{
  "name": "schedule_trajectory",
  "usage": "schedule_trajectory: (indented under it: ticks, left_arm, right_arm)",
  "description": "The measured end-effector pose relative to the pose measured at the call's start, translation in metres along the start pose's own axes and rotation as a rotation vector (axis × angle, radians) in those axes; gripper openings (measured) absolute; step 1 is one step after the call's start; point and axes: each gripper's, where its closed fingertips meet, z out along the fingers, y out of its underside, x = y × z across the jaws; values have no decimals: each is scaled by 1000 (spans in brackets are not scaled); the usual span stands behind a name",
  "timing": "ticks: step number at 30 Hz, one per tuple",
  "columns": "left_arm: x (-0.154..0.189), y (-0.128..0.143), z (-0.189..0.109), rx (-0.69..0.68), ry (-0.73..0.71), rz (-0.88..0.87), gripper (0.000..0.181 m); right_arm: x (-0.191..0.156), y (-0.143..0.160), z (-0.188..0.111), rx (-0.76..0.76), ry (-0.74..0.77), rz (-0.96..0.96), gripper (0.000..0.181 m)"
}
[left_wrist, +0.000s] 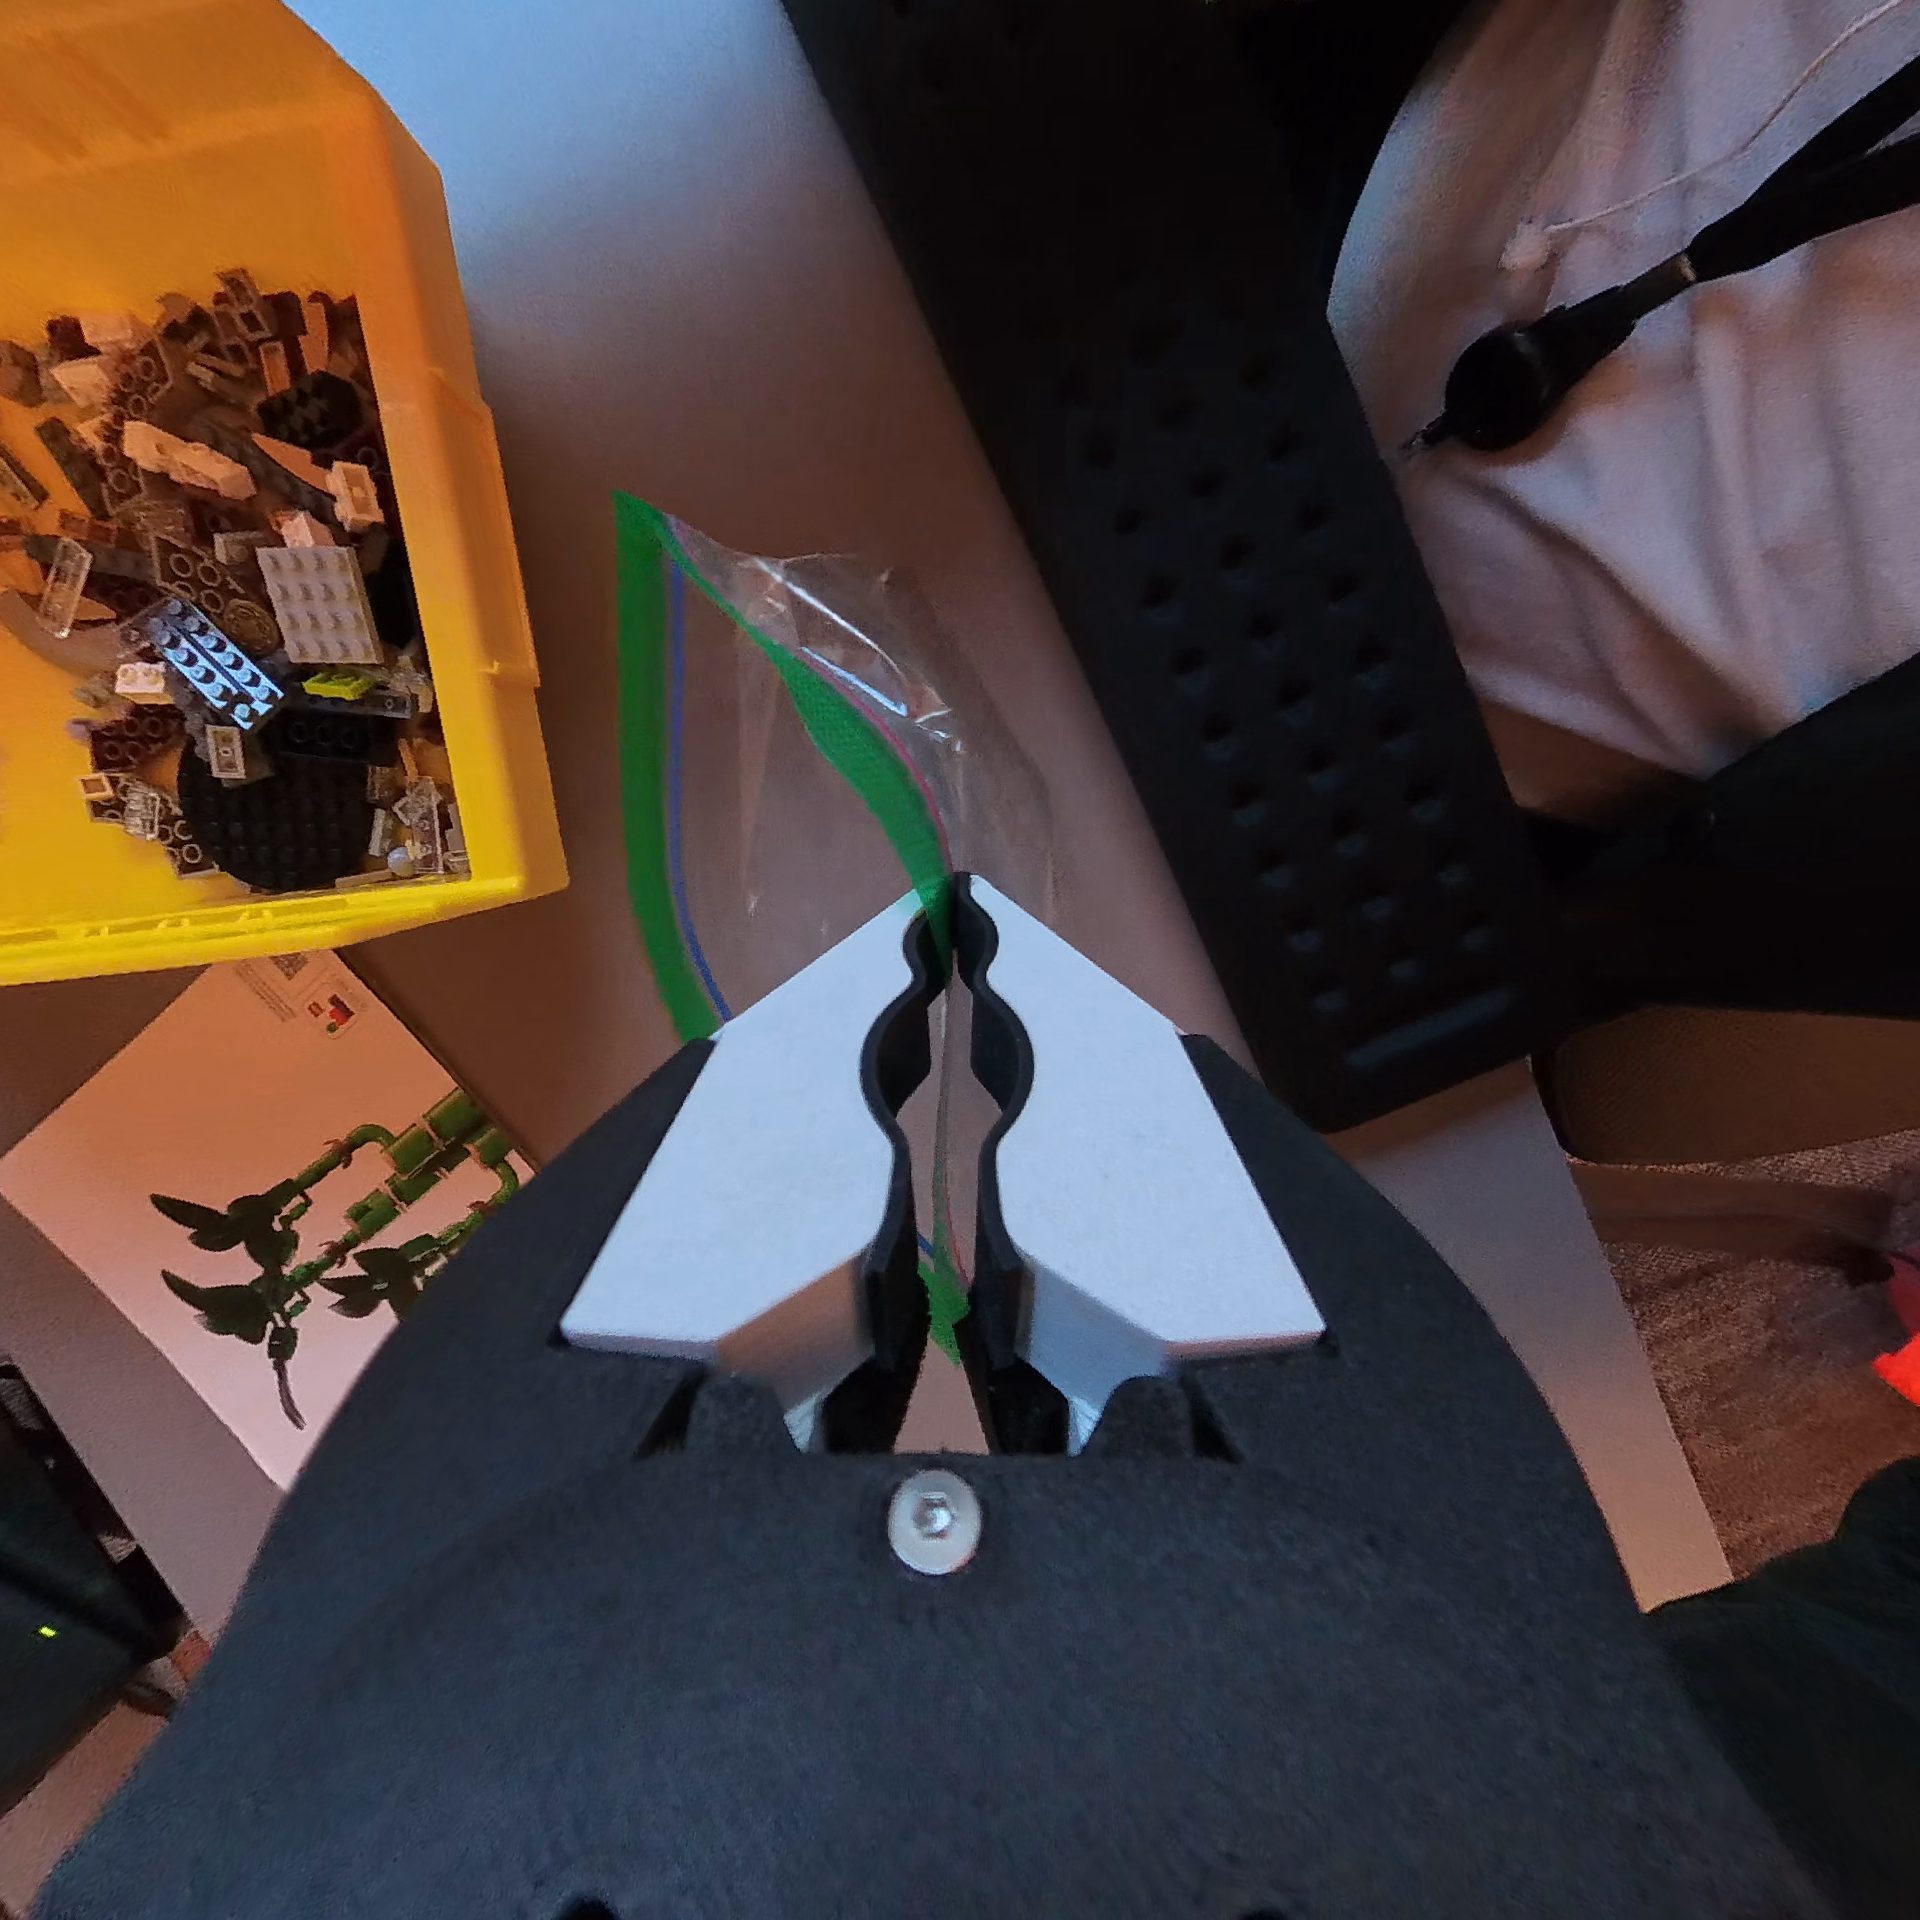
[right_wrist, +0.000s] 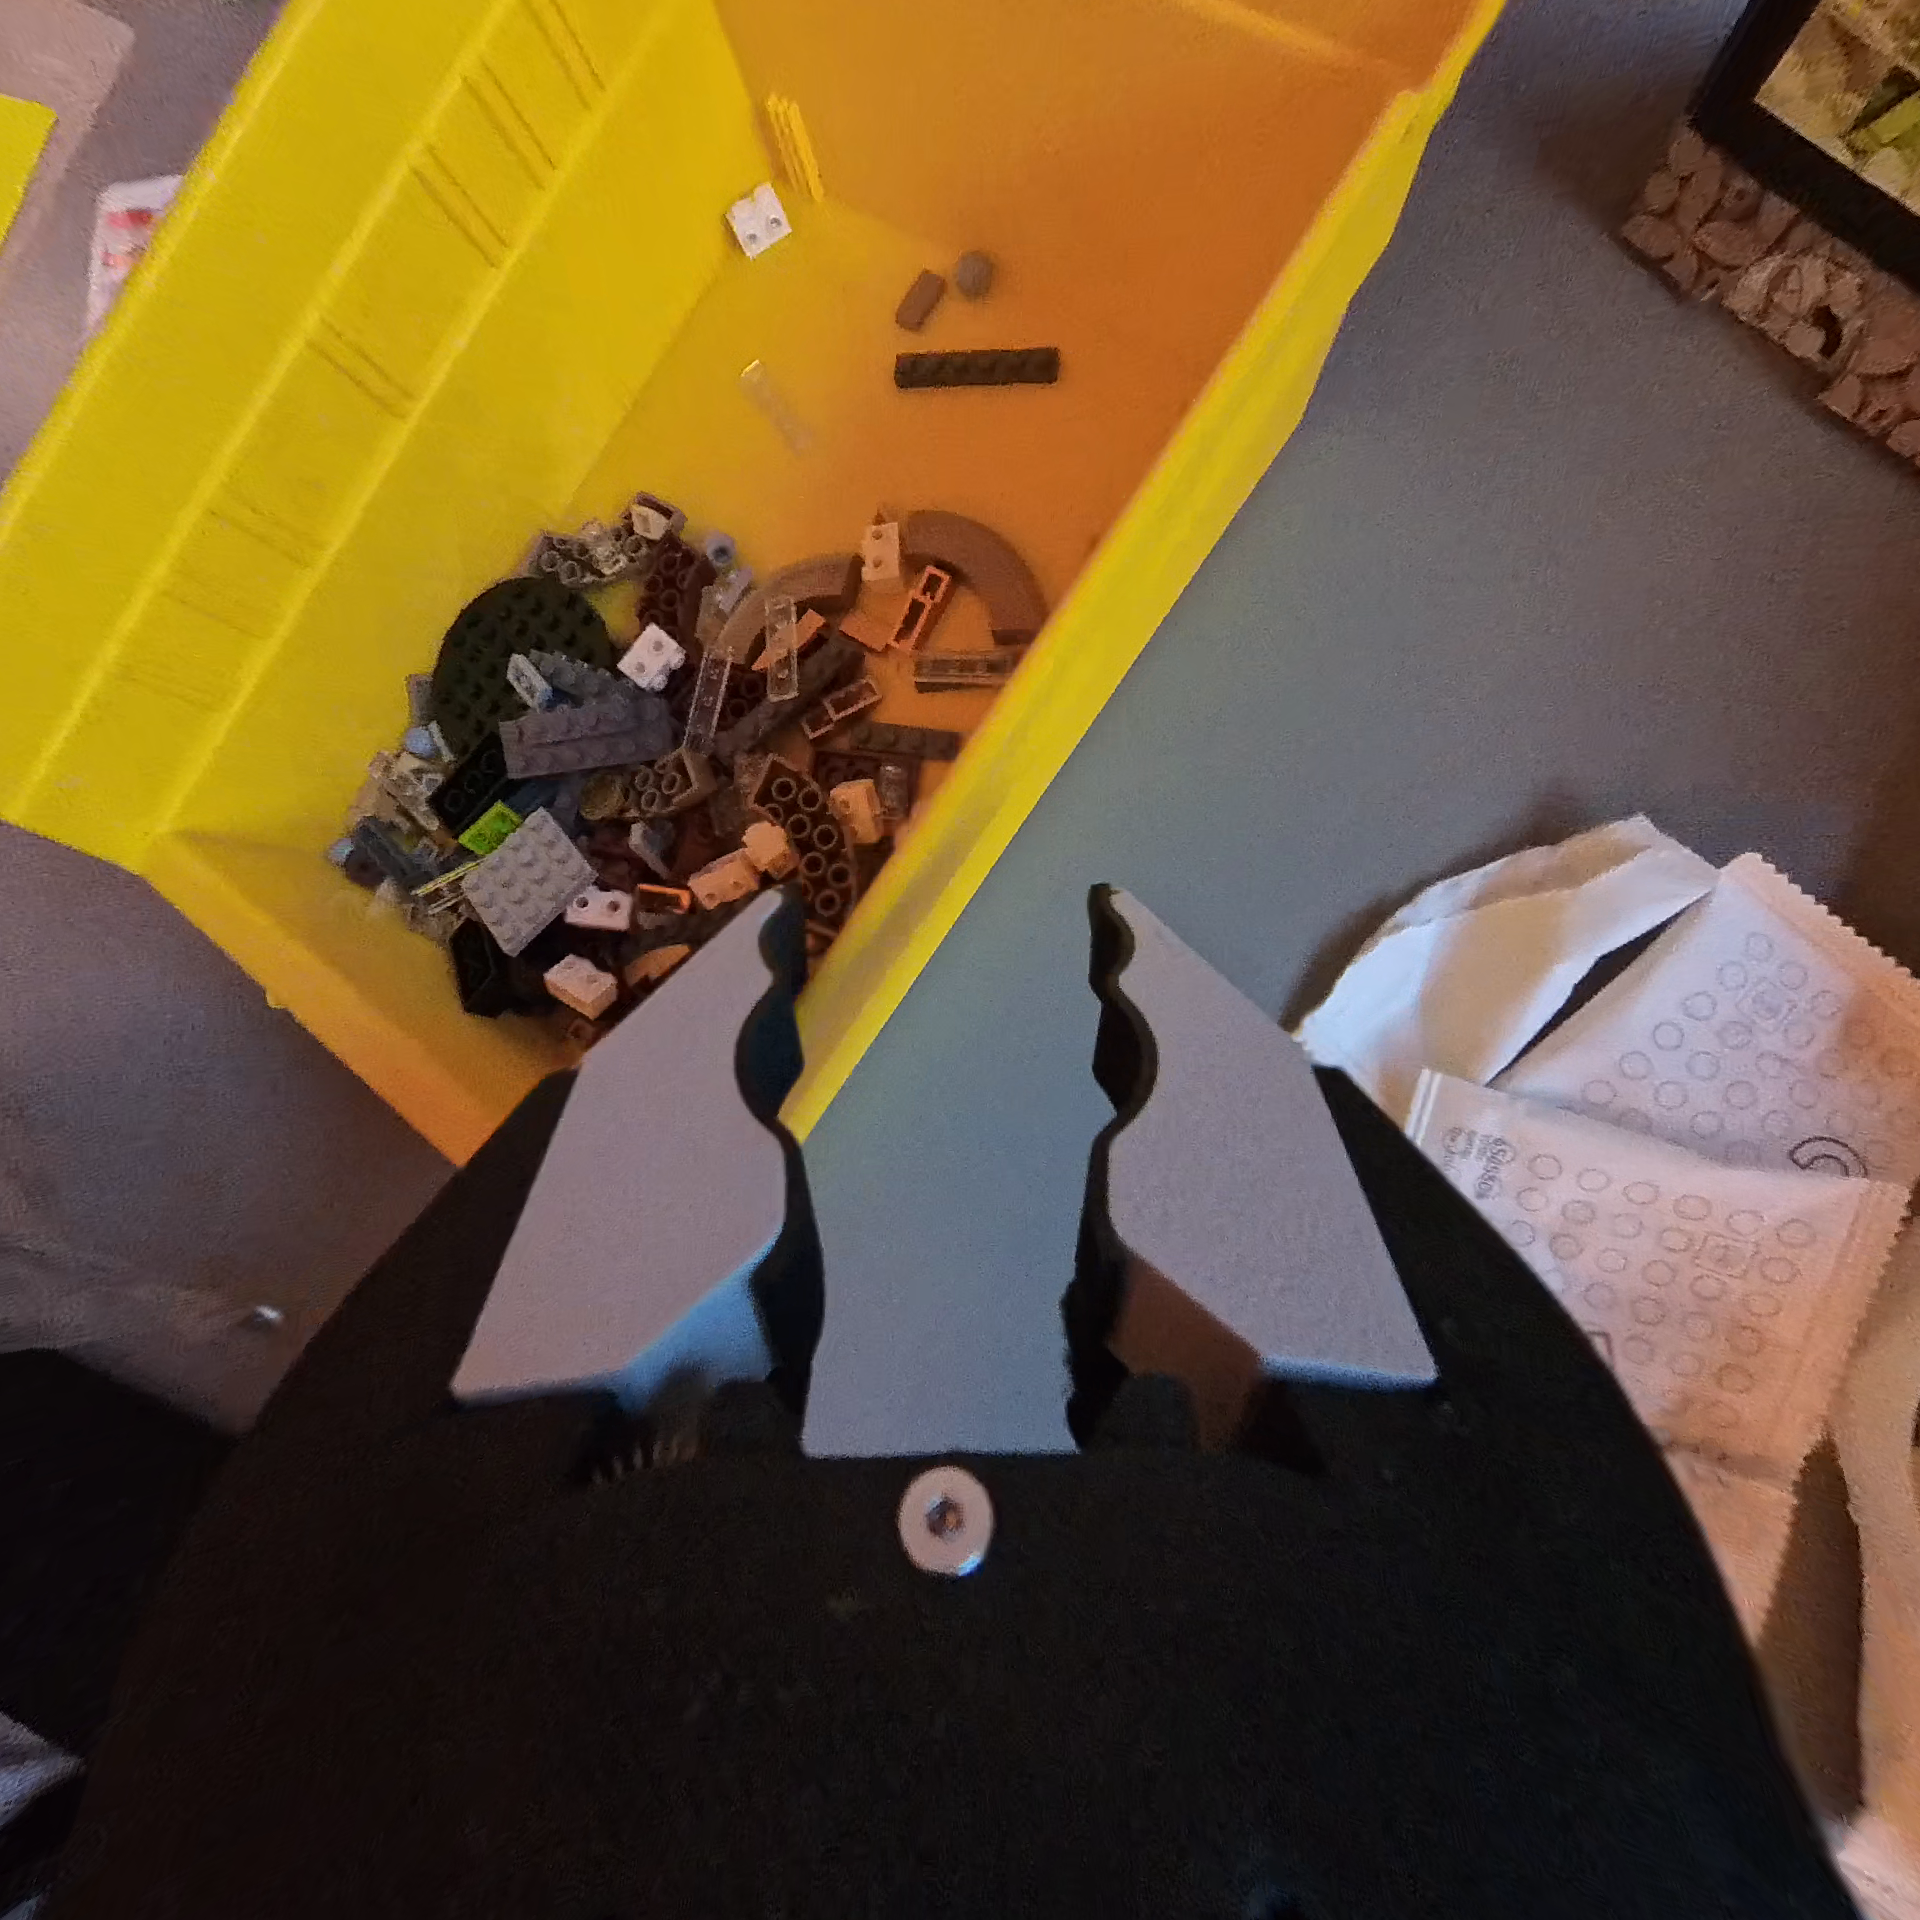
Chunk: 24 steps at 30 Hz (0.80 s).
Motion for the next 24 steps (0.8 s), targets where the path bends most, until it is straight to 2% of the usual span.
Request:
schedule_trajectory:
  ticks: [4,7,13,19,24]
  left_arm:
    - [-9,-4,-2,10,-32,-45,0]
    - [-13,-6,-1,27,-39,-44,0]
    - [-23,-9,-3,-12,-25,-12,0]
    - [-29,-26,-30,104,18,-133,0]
    - [-8,-34,-56,193,8,-59,0]
  right_arm:
    - [0,-1,6,-171,30,-20,35]
    - [-5,4,6,-283,28,-17,14]
    - [0,6,6,-426,148,10,9]
    - [1,2,3,-390,140,8,12]
    - [6,-20,-8,-146,170,-194,19]
